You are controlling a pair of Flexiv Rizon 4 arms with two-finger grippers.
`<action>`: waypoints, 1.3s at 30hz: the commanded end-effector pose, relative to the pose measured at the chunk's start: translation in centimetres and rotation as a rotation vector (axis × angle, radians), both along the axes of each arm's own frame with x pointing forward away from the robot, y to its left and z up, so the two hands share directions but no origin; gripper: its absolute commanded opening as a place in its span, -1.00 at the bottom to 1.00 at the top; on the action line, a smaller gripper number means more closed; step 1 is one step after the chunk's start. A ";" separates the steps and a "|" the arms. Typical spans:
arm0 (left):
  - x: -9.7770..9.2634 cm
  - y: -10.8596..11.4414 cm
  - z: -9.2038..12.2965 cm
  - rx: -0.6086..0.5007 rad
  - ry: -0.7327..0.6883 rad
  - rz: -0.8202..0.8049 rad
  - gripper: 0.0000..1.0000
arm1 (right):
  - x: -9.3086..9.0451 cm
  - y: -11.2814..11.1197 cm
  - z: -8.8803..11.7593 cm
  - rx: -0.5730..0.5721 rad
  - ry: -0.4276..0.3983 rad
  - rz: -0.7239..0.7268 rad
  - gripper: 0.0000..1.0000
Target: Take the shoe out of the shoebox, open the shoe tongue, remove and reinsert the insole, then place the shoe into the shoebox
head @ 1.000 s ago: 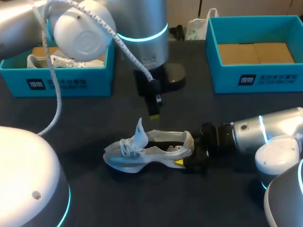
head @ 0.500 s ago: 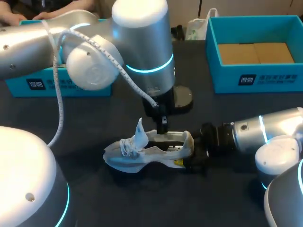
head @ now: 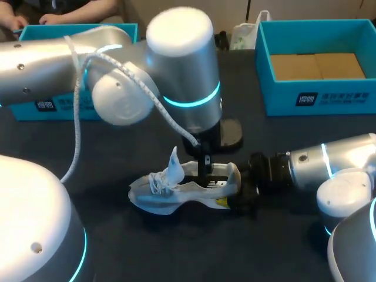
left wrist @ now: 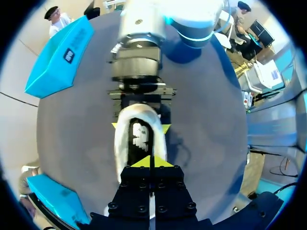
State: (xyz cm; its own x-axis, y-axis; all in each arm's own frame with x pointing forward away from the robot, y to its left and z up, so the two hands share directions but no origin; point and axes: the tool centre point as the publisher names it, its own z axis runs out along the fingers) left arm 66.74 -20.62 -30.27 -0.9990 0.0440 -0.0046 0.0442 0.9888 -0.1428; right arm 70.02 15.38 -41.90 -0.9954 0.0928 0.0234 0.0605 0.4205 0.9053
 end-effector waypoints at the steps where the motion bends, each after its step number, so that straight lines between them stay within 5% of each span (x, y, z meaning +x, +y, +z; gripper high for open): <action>1: 0.7 -1.3 -2.5 0.009 0.019 -0.014 -1.00 | 0.0 0.1 0.1 -0.006 0.001 0.000 -1.00; 15: 1.7 -2.3 -5.9 0.007 0.037 -0.052 -1.00 | 0.0 0.1 0.1 -0.006 0.001 0.000 -1.00; 39: 1.2 2.4 -7.6 0.083 0.098 -0.048 -1.00 | 0.0 0.1 0.1 -0.006 0.001 0.000 -1.00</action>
State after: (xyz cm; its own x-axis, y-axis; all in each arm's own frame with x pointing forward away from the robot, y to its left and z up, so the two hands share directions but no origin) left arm 67.94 -18.75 -37.98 -0.9924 0.0835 0.0902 0.0781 0.9950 -0.0626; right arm 70.02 15.38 -41.90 -0.9954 0.0928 0.0234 0.0605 0.4205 0.9053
